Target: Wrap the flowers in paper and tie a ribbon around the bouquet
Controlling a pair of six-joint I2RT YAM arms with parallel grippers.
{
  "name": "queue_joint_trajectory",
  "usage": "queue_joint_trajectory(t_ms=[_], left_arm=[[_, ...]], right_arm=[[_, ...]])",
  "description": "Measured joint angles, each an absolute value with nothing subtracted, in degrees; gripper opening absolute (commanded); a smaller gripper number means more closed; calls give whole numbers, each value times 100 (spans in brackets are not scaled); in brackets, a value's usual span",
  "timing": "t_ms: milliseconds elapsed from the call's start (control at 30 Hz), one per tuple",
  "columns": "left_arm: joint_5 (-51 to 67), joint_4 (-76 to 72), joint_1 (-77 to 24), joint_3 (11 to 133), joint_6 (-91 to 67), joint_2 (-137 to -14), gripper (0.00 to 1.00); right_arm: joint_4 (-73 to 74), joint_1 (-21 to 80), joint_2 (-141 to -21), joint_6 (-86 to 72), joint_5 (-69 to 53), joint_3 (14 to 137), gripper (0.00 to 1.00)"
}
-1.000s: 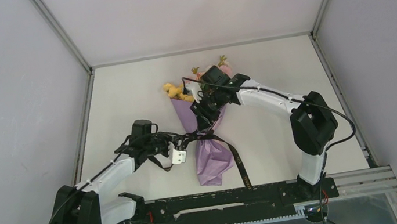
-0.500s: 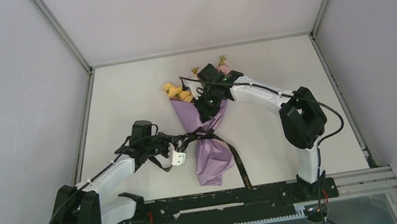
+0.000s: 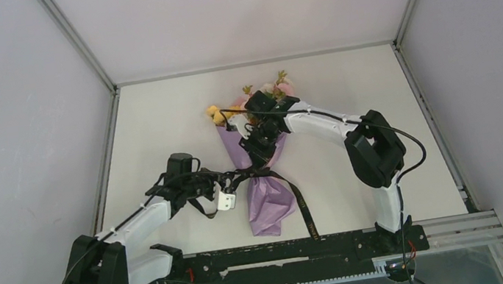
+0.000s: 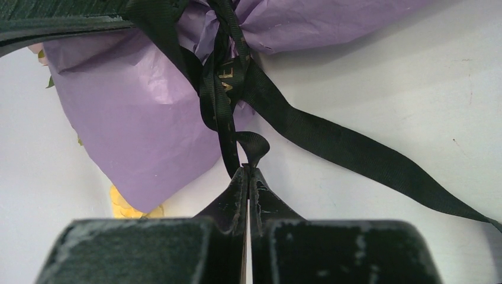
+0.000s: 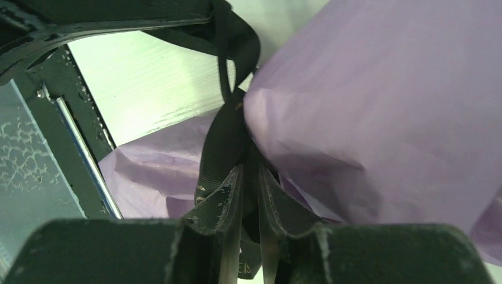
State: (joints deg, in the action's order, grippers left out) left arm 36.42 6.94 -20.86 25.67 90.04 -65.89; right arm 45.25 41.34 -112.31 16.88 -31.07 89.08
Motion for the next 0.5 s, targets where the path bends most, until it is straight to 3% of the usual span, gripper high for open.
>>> queue_joint_trajectory(t_ms=[300,500], left_arm=[[3642,694,-2086,2567,9004,-6556,0],[3640,694,-2086,2567,9002,-6556,0]], right_arm=[[4510,4338,-11236,1765,-3135,8814,36],[4456,4495,-11279,1772,-2821,8680,39]])
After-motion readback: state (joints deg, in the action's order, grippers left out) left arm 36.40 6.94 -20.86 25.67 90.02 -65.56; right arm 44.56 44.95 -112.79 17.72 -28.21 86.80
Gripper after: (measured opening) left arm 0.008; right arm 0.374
